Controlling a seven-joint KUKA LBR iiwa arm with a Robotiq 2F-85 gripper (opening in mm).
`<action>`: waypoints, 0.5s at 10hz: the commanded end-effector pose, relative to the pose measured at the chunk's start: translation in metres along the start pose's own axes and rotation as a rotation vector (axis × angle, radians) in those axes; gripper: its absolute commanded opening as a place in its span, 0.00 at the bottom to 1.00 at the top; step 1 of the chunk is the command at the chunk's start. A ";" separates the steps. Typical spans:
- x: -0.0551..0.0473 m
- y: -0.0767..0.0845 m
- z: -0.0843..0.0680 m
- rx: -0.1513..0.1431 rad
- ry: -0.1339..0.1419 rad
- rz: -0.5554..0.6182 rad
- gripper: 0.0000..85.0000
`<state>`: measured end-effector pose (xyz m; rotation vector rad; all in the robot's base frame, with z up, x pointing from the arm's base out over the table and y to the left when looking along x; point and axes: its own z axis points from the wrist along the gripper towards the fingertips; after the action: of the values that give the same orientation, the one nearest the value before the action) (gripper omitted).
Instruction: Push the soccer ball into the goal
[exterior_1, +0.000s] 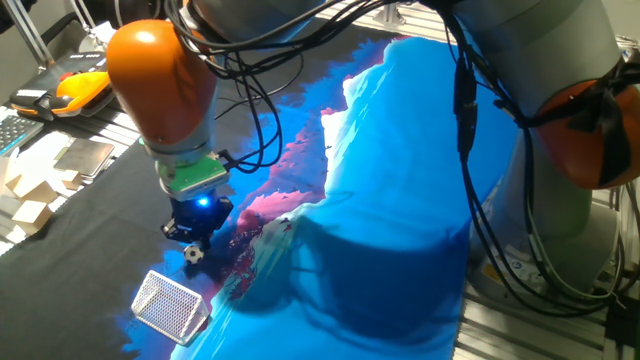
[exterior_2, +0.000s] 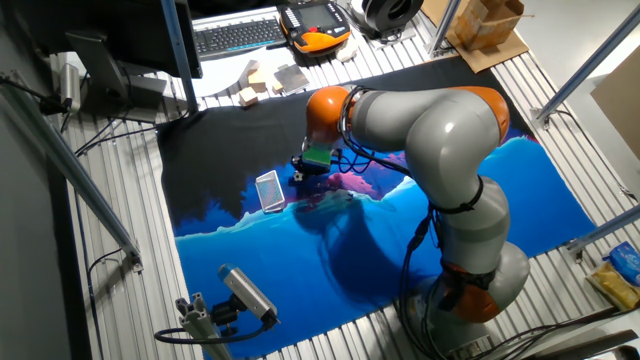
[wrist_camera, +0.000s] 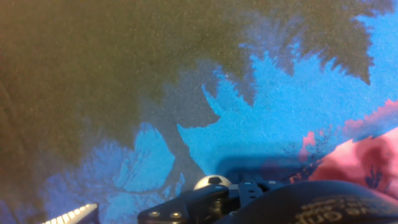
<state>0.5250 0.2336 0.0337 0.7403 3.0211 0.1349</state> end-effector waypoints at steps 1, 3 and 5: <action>-0.001 -0.001 0.000 -0.016 0.004 -0.001 0.00; -0.003 -0.002 0.001 0.007 -0.015 -0.003 0.00; -0.010 -0.004 0.000 0.019 -0.055 0.026 0.00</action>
<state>0.5327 0.2253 0.0336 0.7719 2.9644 0.0801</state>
